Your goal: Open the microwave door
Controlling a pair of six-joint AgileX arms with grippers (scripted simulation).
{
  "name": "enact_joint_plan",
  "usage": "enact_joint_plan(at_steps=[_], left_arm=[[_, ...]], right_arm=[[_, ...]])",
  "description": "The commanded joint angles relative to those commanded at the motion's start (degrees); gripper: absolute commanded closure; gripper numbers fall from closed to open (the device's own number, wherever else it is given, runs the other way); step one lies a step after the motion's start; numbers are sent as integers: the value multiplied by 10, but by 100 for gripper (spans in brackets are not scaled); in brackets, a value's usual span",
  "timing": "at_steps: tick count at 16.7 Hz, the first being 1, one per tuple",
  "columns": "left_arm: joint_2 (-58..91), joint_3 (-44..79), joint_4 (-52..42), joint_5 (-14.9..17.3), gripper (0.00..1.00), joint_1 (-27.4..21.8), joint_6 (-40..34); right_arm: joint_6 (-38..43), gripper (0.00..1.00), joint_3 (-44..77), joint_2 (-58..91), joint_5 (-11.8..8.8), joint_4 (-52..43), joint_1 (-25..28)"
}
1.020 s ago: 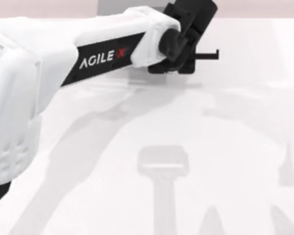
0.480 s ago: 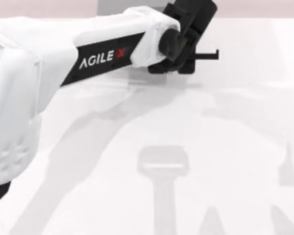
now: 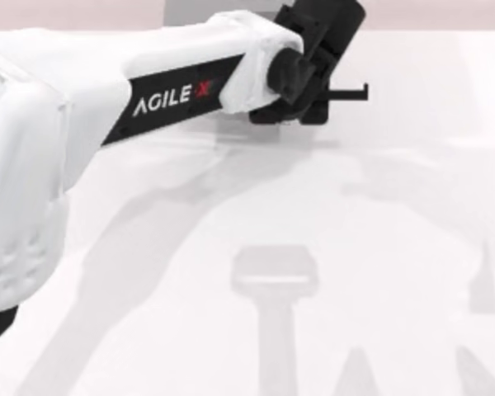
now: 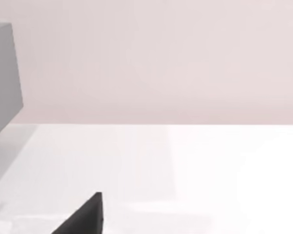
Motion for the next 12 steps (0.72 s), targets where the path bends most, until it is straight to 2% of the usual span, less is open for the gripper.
enact_joint_plan(at_steps=[12], left_arm=[[-19, -33, 21, 14, 100, 2, 20]], right_arm=[[0, 0, 0, 0, 0, 0, 0]])
